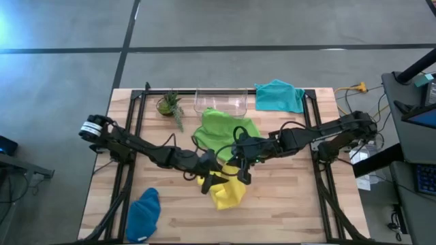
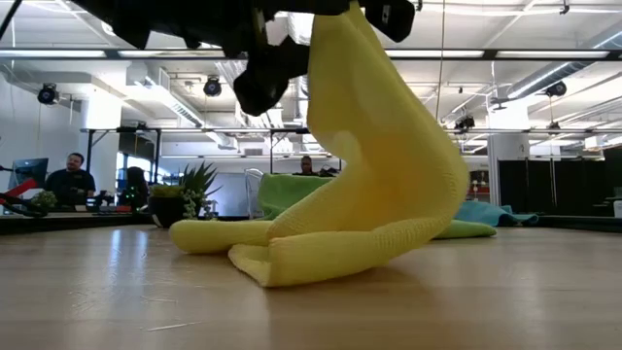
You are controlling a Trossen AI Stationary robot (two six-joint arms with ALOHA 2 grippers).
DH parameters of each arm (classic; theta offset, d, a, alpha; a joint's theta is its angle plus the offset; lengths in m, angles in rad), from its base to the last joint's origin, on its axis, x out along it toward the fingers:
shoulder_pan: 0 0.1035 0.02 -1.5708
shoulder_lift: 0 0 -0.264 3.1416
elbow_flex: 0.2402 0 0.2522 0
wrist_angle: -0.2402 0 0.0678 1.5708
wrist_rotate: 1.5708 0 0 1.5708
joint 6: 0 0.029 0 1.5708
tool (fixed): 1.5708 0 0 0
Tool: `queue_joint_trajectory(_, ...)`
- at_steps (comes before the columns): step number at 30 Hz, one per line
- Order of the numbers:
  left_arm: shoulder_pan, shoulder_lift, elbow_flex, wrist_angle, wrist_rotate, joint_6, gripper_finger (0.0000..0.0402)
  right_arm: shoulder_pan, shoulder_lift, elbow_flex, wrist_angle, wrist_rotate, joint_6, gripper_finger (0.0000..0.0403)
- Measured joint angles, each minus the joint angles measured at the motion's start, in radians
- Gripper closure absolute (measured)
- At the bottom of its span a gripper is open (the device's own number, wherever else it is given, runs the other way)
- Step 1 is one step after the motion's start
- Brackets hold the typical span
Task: Fold microfiber towels
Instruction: Fold the yellow towel
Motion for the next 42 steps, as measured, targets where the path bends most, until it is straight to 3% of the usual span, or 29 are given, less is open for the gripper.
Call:
queue_joint_trajectory(4, 0.0, 0.017, 0.017, 0.003, 0.0, -0.034, 0.0212, -0.006, -0.001, 0.02, -0.046, 0.013, -0.004, 0.0394)
queue_joint_trajectory(12, 0.0, 0.017, 0.013, -0.027, 0.013, -0.053, 0.0294, -0.031, -0.043, 0.037, -0.089, 0.081, -0.008, 0.0394)
queue_joint_trajectory(17, 0.0, 0.022, 0.012, -0.034, 0.015, -0.054, 0.0323, -0.049, -0.089, 0.037, -0.088, 0.123, -0.008, 0.0394)
queue_joint_trajectory(32, 0.0, 0.024, 0.01, -0.113, 0.014, -0.078, 0.0327, -0.058, -0.23, 0.037, -0.165, 0.237, -0.027, 0.0394)
queue_joint_trajectory(42, -0.001, 0.024, 0.01, -0.137, 0.014, -0.103, 0.0327, -0.065, -0.255, 0.036, -0.235, 0.283, -0.03, 0.0394)
